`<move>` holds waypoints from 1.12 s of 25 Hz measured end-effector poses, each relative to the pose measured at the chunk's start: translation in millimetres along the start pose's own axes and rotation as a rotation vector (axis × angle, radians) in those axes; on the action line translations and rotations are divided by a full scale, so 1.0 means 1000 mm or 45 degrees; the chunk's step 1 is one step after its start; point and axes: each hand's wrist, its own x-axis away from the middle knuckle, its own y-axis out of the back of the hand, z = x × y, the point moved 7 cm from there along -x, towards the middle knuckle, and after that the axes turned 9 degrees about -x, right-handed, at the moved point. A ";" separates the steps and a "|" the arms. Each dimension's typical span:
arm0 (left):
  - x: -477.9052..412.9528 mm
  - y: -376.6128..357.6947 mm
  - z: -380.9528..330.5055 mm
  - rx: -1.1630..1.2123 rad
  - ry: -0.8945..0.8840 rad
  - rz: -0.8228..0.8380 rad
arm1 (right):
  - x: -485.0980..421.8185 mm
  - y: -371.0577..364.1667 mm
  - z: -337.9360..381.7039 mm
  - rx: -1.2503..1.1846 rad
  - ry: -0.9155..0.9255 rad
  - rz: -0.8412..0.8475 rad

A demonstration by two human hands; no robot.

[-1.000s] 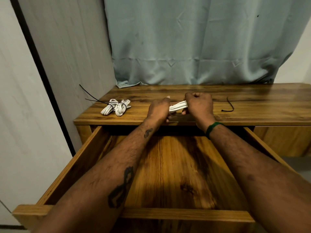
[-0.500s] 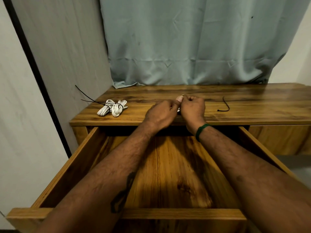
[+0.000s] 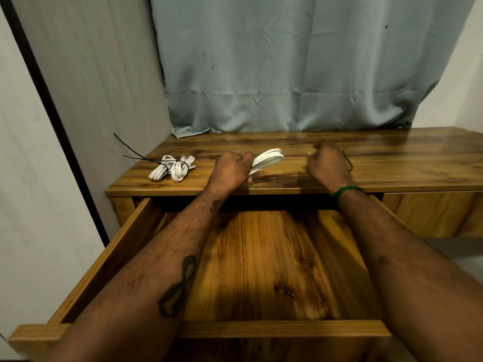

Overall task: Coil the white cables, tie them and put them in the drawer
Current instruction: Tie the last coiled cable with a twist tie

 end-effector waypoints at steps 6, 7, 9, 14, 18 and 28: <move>0.002 0.000 0.009 0.158 0.101 0.104 | -0.005 0.001 -0.081 0.456 -0.320 0.177; 0.001 0.002 0.010 0.149 0.114 0.097 | -0.008 -0.003 -0.076 0.412 -0.270 0.157; 0.000 0.005 0.014 0.148 0.134 0.099 | -0.010 -0.013 -0.067 0.367 -0.217 0.166; -0.001 0.010 0.025 0.181 0.166 0.098 | 0.001 -0.033 -0.023 0.366 0.183 0.251; -0.004 0.022 0.025 0.213 0.156 -0.001 | -0.005 -0.008 0.018 -0.587 0.252 -0.079; -0.001 0.030 0.006 0.361 0.108 -0.012 | 0.011 -0.011 0.054 -0.462 0.289 0.045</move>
